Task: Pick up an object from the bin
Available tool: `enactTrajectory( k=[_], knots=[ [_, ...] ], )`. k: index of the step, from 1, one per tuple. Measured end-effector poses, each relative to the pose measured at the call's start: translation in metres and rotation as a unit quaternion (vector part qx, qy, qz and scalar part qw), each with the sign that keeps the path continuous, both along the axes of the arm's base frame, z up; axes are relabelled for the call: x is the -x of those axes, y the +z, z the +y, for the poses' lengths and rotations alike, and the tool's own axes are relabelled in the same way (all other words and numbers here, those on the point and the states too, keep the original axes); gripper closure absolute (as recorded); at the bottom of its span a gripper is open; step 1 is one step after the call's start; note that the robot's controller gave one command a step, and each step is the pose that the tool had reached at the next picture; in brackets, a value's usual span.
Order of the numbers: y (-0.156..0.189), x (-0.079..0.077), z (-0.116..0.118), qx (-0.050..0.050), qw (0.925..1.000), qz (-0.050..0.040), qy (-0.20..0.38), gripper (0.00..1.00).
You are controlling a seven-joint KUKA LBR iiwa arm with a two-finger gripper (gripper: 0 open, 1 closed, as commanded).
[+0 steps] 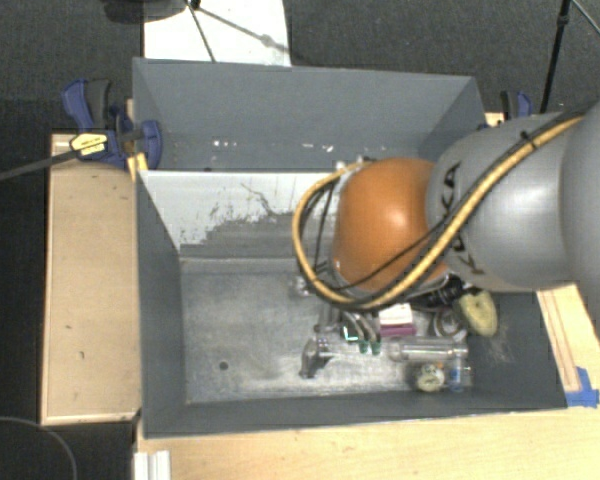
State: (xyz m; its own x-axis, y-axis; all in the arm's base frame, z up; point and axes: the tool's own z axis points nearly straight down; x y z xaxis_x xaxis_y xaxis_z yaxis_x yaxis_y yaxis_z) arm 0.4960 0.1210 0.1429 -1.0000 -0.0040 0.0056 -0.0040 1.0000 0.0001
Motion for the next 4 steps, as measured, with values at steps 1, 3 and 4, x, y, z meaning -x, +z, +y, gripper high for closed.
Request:
enactTrajectory(
  k=[1, 3, 4],
  knots=[
    [-0.058, -0.052, -0.056, 0.001, 0.9994, -0.0043, 0.034, 0.00],
    [-0.071, -0.039, -0.141, 0.000, 0.9996, -0.0015, 0.027, 1.00],
    [0.065, -0.048, -0.127, 0.000, 0.9985, -0.0073, 0.054, 1.00]
  ],
)
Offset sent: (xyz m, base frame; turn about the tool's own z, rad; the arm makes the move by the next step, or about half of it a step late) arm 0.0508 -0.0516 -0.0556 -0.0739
